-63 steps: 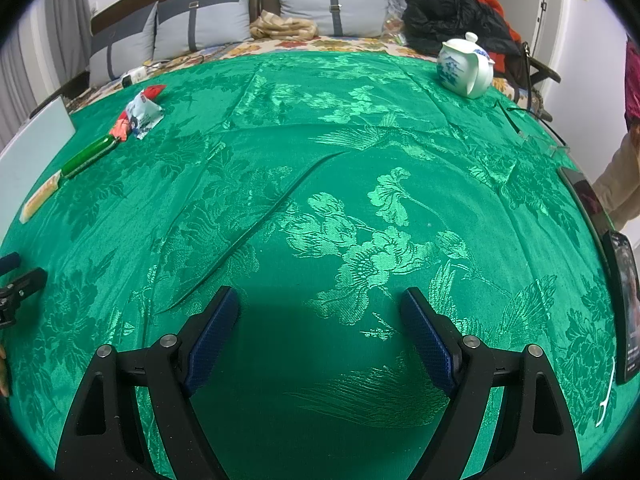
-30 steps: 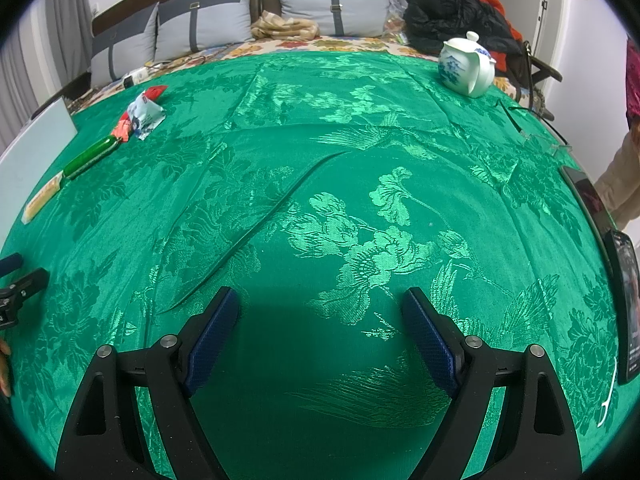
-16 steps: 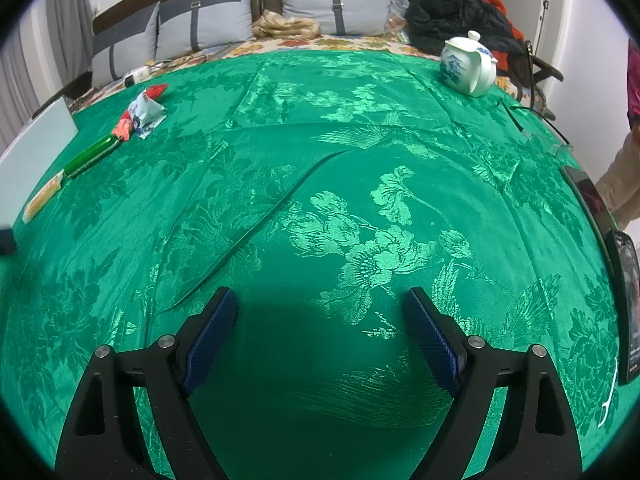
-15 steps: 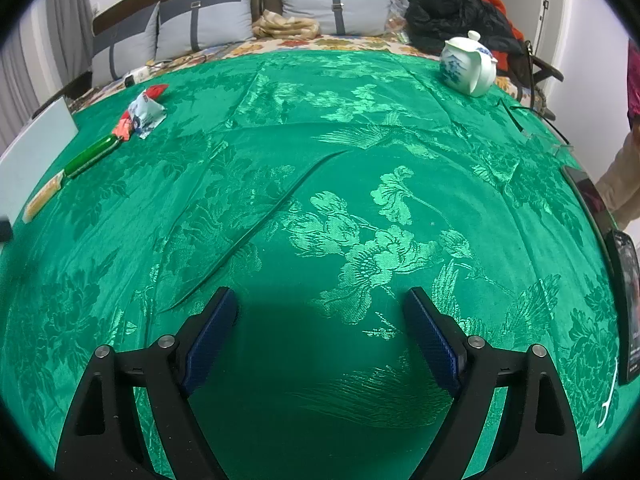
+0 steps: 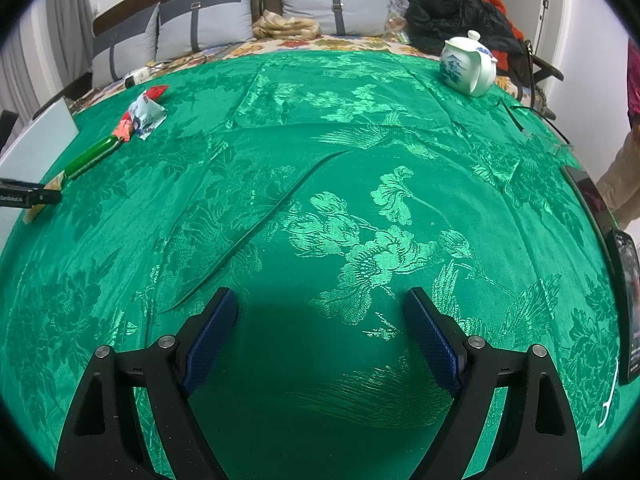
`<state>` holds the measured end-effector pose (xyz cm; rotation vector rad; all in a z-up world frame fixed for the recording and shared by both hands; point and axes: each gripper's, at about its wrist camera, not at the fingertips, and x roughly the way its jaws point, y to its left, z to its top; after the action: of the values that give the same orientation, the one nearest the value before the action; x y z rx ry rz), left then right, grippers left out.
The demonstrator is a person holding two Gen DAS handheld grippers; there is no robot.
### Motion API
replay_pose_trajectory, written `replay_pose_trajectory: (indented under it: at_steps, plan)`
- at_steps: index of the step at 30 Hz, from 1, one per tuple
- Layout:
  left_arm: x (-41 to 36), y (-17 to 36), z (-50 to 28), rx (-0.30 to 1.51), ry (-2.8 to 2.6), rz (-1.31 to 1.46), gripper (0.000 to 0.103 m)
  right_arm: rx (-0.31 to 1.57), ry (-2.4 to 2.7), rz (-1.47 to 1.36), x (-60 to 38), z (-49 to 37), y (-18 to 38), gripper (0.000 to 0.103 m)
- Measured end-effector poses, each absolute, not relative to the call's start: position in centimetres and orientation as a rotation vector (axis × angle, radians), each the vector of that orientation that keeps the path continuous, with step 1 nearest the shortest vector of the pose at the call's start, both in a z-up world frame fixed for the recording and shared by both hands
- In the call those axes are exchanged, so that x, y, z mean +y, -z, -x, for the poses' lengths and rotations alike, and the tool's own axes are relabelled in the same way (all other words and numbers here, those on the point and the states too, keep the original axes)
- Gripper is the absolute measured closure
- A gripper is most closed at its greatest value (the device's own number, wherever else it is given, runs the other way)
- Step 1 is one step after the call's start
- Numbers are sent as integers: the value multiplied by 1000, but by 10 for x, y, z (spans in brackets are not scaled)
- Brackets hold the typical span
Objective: Organize snacks
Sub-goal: 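Grasp the wrapped cheese stick with the left gripper and lift it, then lower the cheese stick with the left gripper while the right gripper grasps the green cucumber snack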
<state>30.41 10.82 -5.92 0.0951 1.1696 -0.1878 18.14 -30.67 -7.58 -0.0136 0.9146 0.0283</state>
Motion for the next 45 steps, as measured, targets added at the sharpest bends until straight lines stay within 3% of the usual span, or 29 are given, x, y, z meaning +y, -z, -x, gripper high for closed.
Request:
replay_pose_trajectory:
  at_steps: [1, 10, 11, 12, 15, 20, 22, 30, 34, 41, 42, 44, 45]
  plan:
    - [110, 57, -303, 1172, 167, -77, 74, 915, -28, 14, -307, -181, 76, 14]
    - [121, 48, -199, 1226, 112, 263, 73, 915, -28, 14, -307, -182, 76, 14]
    - [123, 49, -190, 1212, 107, 290, 71, 915, -27, 15, -307, -182, 76, 14]
    - [125, 48, -181, 1162, 112, 292, 60, 915, -27, 15, -306, -181, 76, 14]
    - [121, 51, -169, 1085, 93, 139, 18, 915, -26, 16, -306, -181, 76, 14]
    - [121, 59, -164, 995, 26, -7, 9, 916, -23, 17, -305, -181, 76, 14]
    - [126, 63, -162, 952, 1, 8, 0, 917, -19, 17, -305, -181, 76, 14]
    - [118, 67, -166, 947, -8, 17, 0, 1081, -5, -75, -274, -218, 59, 15]
    - [109, 73, -171, 947, -10, 16, 0, 1130, -236, -311, -189, -273, 35, 15]
    - [108, 73, -172, 947, -10, 16, 0, 1259, -266, -334, -72, -372, 41, 17]
    - [108, 73, -172, 947, -10, 16, 0, 1292, -250, -354, -65, -380, 50, 18]
    - [108, 73, -173, 947, -10, 16, 0, 1345, -242, -380, -53, -387, 66, 44]
    - [108, 73, -173, 946, -9, 16, 0, 1334, -229, -357, -49, -387, 67, 49]
